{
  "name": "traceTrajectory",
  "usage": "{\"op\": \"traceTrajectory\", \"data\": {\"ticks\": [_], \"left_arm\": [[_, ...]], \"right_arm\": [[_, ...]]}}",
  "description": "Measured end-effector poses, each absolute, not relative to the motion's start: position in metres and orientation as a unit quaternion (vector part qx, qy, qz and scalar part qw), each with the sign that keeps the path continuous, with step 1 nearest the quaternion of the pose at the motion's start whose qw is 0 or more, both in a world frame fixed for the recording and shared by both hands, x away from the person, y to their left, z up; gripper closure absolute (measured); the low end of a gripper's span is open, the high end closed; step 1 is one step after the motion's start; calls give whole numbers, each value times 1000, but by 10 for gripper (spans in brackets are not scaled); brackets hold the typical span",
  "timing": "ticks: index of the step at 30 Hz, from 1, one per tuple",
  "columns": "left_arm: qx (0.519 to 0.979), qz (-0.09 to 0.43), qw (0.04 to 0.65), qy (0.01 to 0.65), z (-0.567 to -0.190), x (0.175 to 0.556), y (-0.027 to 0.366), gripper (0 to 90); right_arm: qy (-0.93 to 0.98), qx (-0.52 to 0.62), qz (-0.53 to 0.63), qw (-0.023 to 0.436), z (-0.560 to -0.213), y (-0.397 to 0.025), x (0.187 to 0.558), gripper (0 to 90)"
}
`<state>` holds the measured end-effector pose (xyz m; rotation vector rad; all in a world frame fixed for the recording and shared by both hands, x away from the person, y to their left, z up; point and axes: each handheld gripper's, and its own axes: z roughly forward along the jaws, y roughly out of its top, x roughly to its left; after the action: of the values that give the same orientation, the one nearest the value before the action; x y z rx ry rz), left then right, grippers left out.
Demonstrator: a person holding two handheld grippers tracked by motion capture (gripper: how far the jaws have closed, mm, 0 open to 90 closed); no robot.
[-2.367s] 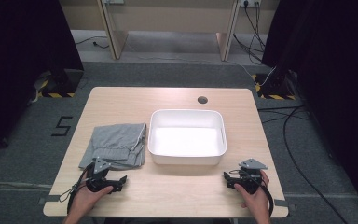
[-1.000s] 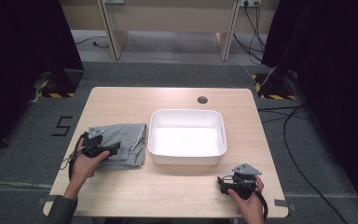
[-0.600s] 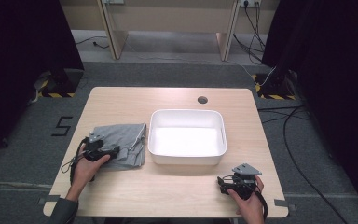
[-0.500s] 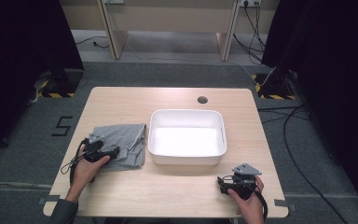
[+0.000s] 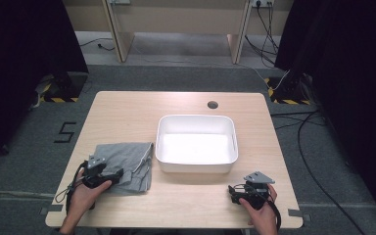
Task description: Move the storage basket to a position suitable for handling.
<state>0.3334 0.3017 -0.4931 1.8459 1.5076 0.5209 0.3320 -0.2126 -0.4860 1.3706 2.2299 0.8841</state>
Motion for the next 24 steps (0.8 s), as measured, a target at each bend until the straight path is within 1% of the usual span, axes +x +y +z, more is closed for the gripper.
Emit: {"op": "traceTrajectory", "data": {"ticks": [13,24], "left_arm": [[717,203,351,568,-491,281,291,222],[733,193,346,553,-487,254,278,224]], "right_arm": [[793,487,314,188,-486,-213,332,133],[793,487,314,189,-486,-213,332,132]]}}
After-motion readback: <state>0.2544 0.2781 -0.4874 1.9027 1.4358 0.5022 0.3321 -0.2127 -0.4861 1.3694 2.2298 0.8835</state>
